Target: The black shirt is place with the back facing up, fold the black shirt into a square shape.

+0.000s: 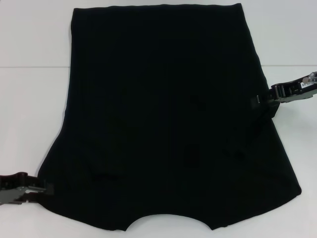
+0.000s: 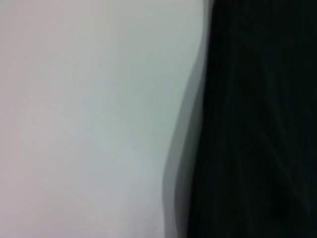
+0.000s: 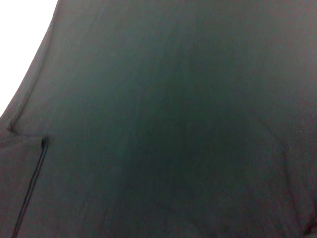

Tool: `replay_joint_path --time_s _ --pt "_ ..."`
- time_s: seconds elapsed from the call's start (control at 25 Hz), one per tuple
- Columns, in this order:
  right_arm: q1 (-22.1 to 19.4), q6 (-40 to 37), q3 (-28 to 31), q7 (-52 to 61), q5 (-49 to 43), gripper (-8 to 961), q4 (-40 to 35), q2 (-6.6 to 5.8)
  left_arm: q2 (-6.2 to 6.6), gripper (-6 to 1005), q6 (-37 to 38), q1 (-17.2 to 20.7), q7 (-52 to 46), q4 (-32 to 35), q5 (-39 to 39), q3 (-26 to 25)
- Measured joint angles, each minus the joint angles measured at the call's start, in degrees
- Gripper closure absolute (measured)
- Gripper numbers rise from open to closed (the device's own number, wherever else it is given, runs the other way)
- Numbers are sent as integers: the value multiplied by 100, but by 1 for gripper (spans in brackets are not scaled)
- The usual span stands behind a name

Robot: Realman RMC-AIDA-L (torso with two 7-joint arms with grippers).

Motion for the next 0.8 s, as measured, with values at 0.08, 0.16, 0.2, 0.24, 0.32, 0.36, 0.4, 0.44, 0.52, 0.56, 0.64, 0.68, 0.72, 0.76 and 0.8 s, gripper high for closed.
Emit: replay_joint_path --time_s 0.08,0.16,0.2,0.24,0.32,0.36,0.4,0.44,0.52,0.56,0.64,0.68,0.72,0.76,0.8 --pt "-8 -3 0 0 8 365 0 0 -6 463 -1 -44 16 -54 -9 1" --pt "-14 -7 0 0 12 365 0 0 -12 464 -3 -79 21 -85 -23 1" --pt "-15 -9 0 -1 12 364 0 0 -17 464 -6 -105 22 -97 -43 1" --pt "-17 -13 0 -2 13 364 0 0 -22 464 -11 -124 22 -110 -56 1" --pt "-21 -21 0 -10 15 364 0 0 -26 463 -33 -166 21 -143 -80 2" --pt "-24 -23 0 -16 16 364 0 0 -27 463 -49 -182 13 -153 -80 4" --pt "-27 -24 0 -21 18 364 0 0 -27 472 -68 -193 1 -155 -79 5" --pt "-30 -25 0 -24 21 364 0 -1 -28 481 -85 -198 -7 -155 -79 8" --pt "-37 -25 0 -29 23 364 0 -1 -28 498 -104 -198 -11 -152 -80 9" --pt "-42 -25 0 -33 24 364 0 -2 -28 507 -115 -195 -10 -149 -81 9" --pt "-48 -25 0 -40 24 364 0 -6 -28 525 -128 -194 -11 -147 -80 9" --pt "-49 -25 0 -41 23 364 0 -6 -28 533 -137 -195 -14 -146 -77 9" --pt "-50 -25 0 -42 20 364 0 -7 -28 542 -137 -195 -14 -146 -77 9" --pt "-53 -25 0 -43 13 364 0 -8 -28 551 -145 -200 -12 -145 -72 10" --pt "-55 -29 0 -43 7 364 0 -8 -28 596 -145 -202 -9 -144 -72 10"
